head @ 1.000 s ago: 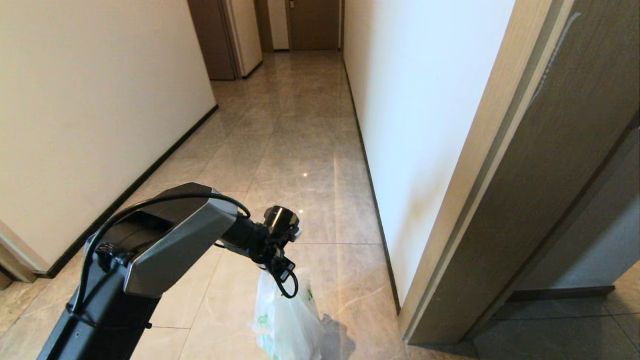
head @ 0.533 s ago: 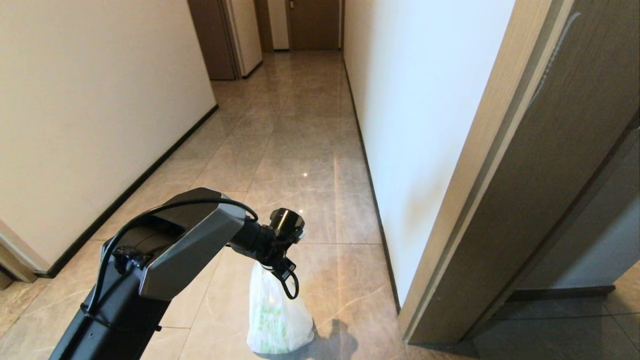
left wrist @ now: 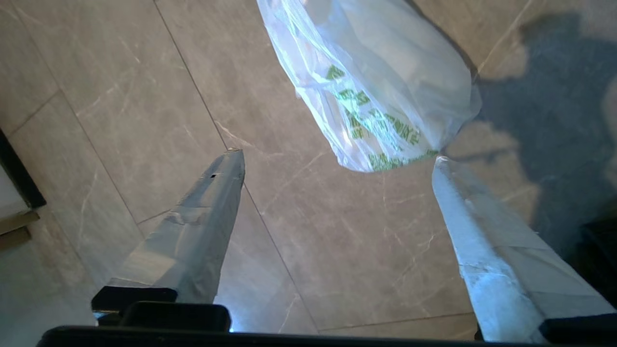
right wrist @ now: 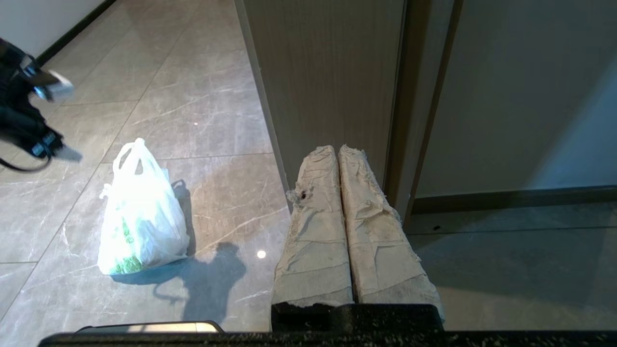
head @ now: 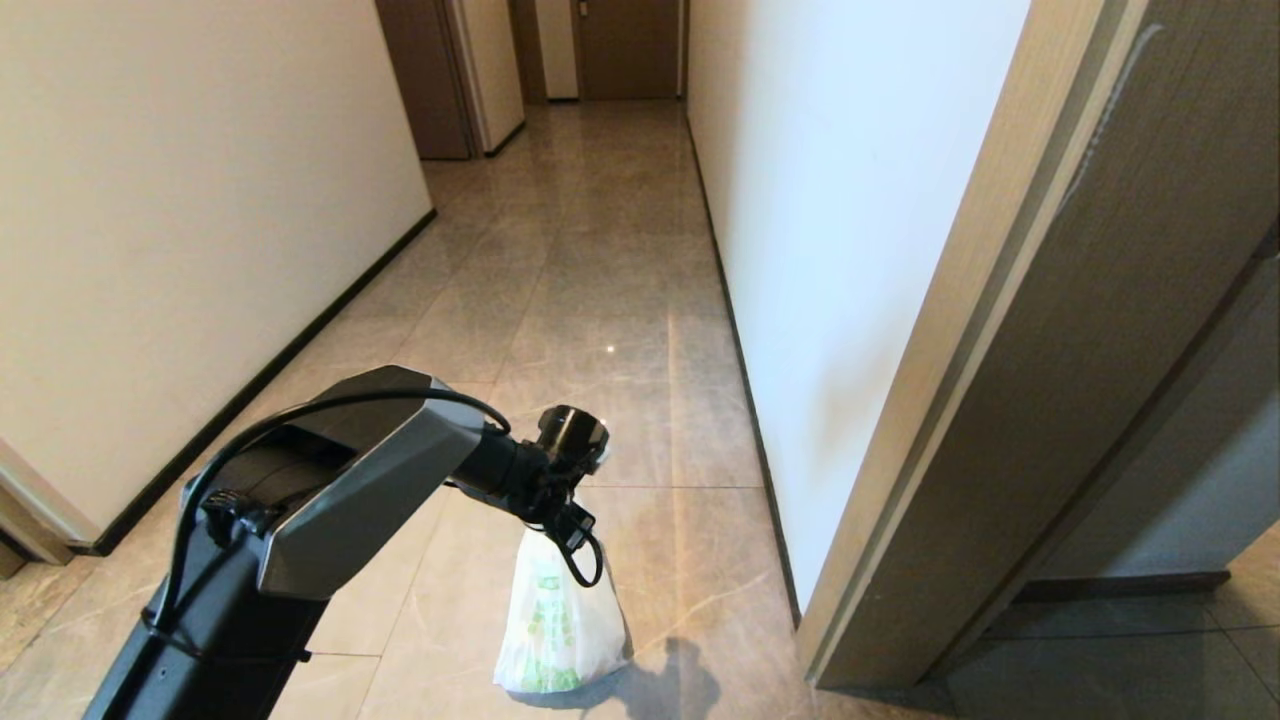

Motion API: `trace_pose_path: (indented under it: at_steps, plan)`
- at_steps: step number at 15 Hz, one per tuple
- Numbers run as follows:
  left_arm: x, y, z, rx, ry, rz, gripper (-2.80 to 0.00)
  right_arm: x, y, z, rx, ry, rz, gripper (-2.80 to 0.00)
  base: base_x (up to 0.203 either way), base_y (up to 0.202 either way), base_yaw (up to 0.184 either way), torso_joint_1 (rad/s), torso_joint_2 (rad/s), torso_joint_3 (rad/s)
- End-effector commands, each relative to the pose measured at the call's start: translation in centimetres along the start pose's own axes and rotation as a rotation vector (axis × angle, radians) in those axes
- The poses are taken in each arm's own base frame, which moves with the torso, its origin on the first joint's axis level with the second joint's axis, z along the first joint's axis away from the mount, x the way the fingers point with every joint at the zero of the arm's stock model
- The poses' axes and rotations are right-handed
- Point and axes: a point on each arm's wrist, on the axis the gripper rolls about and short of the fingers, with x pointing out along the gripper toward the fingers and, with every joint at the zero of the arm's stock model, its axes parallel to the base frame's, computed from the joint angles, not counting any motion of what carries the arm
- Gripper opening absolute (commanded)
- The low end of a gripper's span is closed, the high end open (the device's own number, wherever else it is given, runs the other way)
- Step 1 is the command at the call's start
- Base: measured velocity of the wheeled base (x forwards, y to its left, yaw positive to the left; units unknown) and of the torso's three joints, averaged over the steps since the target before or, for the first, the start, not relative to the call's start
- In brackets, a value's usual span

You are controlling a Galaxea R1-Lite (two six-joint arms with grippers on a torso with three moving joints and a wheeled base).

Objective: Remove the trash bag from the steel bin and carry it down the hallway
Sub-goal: Put the trash bag at the door

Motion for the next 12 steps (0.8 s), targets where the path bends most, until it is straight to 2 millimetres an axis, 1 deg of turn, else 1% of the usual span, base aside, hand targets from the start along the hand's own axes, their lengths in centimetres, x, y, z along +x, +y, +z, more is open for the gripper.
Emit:
trace_pose_path:
  at_steps: [1, 2, 3, 4, 5, 7, 8, 10, 11, 12]
  plan:
    - [-1.3, 0.7, 0.6, -0.015, -0.028, 0.008, -2.80, 0.0, 0.0, 0.0, 0.000, -0.001, 0.000, -2.80, 0.000, 0.000, 0.000, 0.000, 0.00, 0.000]
    - [-1.3, 0.7, 0.6, -0.015, -0.028, 0.008, -2.80, 0.0, 0.0, 0.0, 0.000, -0.001, 0.000, -2.80, 0.000, 0.000, 0.000, 0.000, 0.00, 0.000]
    - [-1.8, 1.2, 0.5, -0.042, -0.029, 0.009, -2.80, 0.0, 0.0, 0.0, 0.000, -0.001, 0.000, -2.80, 0.000, 0.000, 0.000, 0.000, 0.00, 0.000]
    - [-3.2, 2.2, 0.9, -0.078, -0.053, 0.017, -2.80, 0.0, 0.0, 0.0, 0.000, -0.001, 0.000, -2.80, 0.000, 0.000, 0.000, 0.000, 0.00, 0.000]
    - [-6.0, 4.0, 1.6, -0.139, -0.106, 0.033, -2.80, 0.0, 0.0, 0.0, 0.000, -0.001, 0.000, -2.80, 0.000, 0.000, 0.000, 0.000, 0.00, 0.000]
    - [-10.7, 7.0, 2.1, -0.255, -0.192, 0.060, -2.80, 0.0, 0.0, 0.0, 0.000, -0.001, 0.000, -2.80, 0.000, 0.000, 0.000, 0.000, 0.00, 0.000]
    - [-13.2, 8.4, 1.9, -0.310, -0.231, 0.073, -2.80, 0.0, 0.0, 0.0, 0.000, -0.001, 0.000, -2.80, 0.000, 0.000, 0.000, 0.000, 0.00, 0.000]
    - [-17.0, 10.3, 1.0, -0.388, -0.284, 0.092, -2.80, 0.0, 0.0, 0.0, 0.000, -0.001, 0.000, -2.80, 0.000, 0.000, 0.000, 0.000, 0.00, 0.000]
    - [-19.3, 11.3, 0.6, -0.420, -0.323, 0.105, -2.80, 0.0, 0.0, 0.0, 0.000, -0.001, 0.000, -2.80, 0.000, 0.000, 0.000, 0.000, 0.00, 0.000]
    - [-20.9, 12.1, -0.1, -0.448, -0.344, 0.117, -2.80, 0.0, 0.0, 0.0, 0.000, -0.001, 0.000, -2.80, 0.000, 0.000, 0.000, 0.000, 0.00, 0.000]
